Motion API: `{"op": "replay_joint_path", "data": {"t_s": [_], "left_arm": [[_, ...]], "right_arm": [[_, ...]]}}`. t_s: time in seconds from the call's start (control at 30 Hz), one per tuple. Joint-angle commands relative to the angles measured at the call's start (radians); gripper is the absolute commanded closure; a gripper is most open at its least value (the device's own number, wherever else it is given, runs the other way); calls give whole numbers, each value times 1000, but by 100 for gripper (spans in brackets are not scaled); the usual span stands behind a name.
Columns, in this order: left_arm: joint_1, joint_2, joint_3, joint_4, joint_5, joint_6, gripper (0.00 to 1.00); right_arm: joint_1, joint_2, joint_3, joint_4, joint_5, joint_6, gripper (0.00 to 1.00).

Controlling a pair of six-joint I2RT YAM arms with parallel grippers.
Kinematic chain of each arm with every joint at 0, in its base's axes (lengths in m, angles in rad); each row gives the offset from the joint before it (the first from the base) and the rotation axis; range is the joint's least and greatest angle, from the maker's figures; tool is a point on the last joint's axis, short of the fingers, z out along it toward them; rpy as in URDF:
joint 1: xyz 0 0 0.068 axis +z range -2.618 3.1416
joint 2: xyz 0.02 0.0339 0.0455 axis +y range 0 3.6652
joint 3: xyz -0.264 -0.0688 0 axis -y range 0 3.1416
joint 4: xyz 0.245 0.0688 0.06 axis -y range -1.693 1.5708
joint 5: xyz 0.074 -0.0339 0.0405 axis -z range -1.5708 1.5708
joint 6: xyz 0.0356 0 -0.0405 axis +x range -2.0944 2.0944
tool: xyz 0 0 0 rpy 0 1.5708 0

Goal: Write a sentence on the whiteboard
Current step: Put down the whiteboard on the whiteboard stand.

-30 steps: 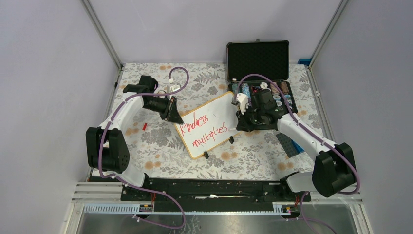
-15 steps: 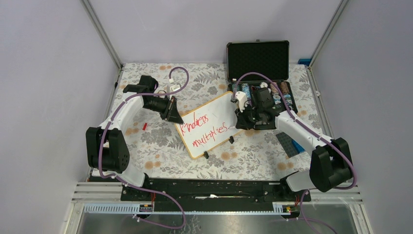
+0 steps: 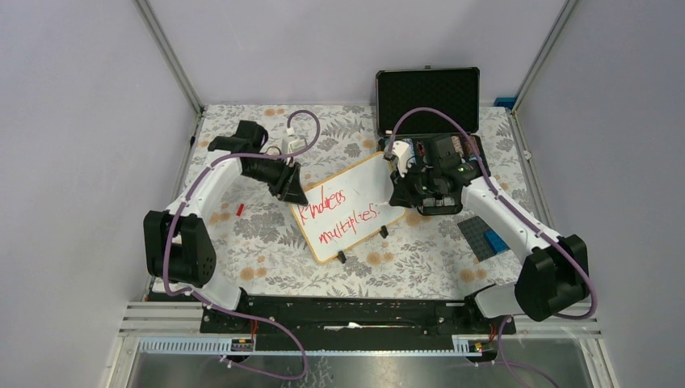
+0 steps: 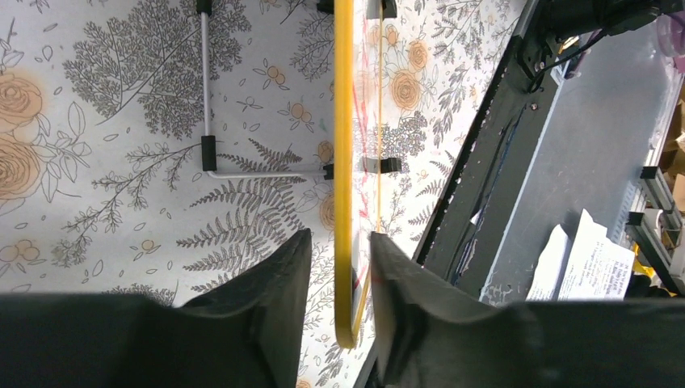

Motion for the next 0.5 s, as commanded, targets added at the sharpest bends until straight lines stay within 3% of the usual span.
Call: {"op": "replay_joint_path", "data": {"t_s": [0.0,0.13,0.23,0.33,0.47], "left_arm": [[-3,-39,132,-9,2,7,54],[56,-83,204,1,-2,-30,49],[199,-117,185,33,21,-64,48],[355,-159,66,73,-20,-63,48],[477,-175,-102,129,-210,-34,47]], "right_arm": [[-6,-64,82,-110,-111,-22,100],[-5,-82,107,-126,-139,8,100],[-5,-89,130,-126,-152,39,100],[-6,-96,141,-122,-156,77,100],[-7,-135,106,-91,-147,121,100]]}}
